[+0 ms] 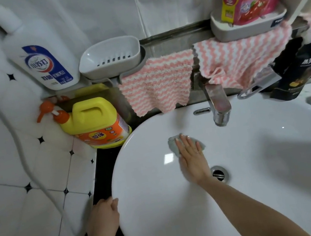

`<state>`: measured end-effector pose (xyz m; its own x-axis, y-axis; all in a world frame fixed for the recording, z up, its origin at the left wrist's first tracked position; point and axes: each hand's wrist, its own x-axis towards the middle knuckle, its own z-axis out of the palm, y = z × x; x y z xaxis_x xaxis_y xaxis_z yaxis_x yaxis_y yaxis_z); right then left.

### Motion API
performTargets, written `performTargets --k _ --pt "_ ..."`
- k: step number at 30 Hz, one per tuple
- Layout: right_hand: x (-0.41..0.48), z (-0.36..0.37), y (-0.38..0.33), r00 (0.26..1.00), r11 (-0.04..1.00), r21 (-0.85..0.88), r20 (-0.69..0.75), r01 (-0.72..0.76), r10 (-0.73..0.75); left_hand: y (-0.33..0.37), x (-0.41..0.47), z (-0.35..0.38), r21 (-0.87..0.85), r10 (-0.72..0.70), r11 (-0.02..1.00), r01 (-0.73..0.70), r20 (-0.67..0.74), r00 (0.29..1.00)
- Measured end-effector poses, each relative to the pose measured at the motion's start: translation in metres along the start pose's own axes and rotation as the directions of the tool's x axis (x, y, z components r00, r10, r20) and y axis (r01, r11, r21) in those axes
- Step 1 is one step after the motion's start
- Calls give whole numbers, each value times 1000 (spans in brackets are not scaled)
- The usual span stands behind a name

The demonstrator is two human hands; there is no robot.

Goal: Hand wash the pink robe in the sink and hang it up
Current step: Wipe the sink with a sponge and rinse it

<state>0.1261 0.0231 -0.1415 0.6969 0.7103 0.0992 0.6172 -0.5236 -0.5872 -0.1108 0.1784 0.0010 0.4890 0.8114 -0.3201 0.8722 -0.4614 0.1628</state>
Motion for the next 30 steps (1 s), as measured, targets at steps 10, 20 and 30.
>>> performTargets --k 10,20,30 --pt "-47 -72 -15 870 811 331 78 -483 486 7 -6 -7 25 29 999 -29 3 1000" --pt "-49 -33 -77 938 929 274 309 -247 158 10 -9 -12 -11 32 999 -32 14 999" --pt "-123 -23 -160 787 953 301 597 -43 -153 -2 -2 -3 -132 56 990 -56 -6 998"
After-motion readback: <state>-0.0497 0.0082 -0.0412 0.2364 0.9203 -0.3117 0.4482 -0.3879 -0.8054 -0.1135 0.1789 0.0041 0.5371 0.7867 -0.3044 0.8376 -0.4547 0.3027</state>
